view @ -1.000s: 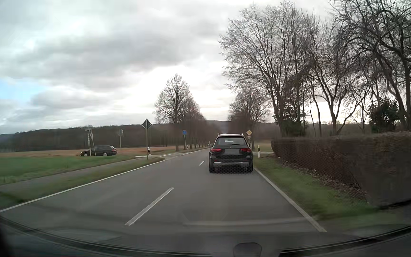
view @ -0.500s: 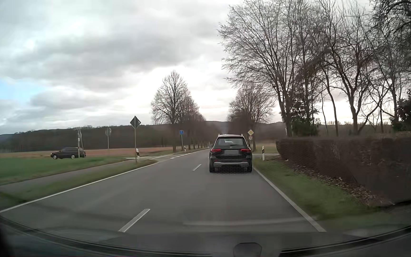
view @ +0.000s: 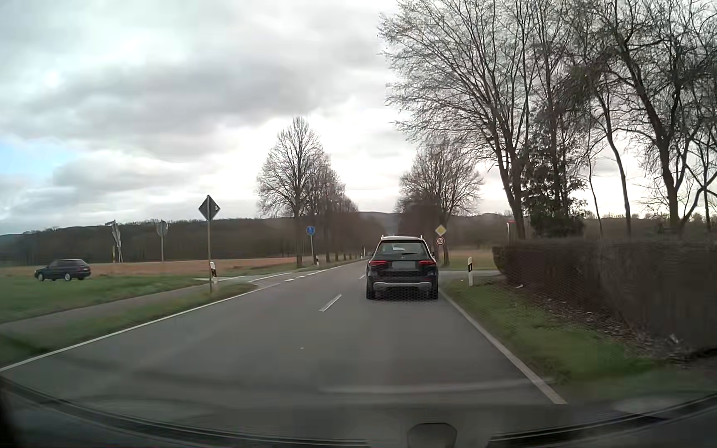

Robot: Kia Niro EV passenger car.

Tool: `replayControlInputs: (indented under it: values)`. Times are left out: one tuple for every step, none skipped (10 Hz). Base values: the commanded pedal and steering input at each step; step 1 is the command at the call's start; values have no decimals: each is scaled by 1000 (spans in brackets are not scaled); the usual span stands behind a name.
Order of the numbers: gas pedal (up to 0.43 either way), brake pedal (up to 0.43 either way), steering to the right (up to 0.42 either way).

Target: Follow the waypoints while adhering to traffic rules and regulations

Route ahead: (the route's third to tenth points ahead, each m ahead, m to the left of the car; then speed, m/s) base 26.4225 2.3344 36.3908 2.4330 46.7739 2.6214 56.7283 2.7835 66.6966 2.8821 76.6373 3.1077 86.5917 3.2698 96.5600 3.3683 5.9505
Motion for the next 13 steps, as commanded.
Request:
replayControlInputs:
  values:
    - [157,0,2]
    - [169,0,2]
    - [177,0,2]
    - [189,0,2]
    - [189,0,0]
    - [189,0,-1]
    - [197,0,-1]
    - [197,0,-1]
    - [209,0,-1]
    - [260,0,-1]
    - [260,0,-1]
    - [260,0,-1]
    - [260,0,0]
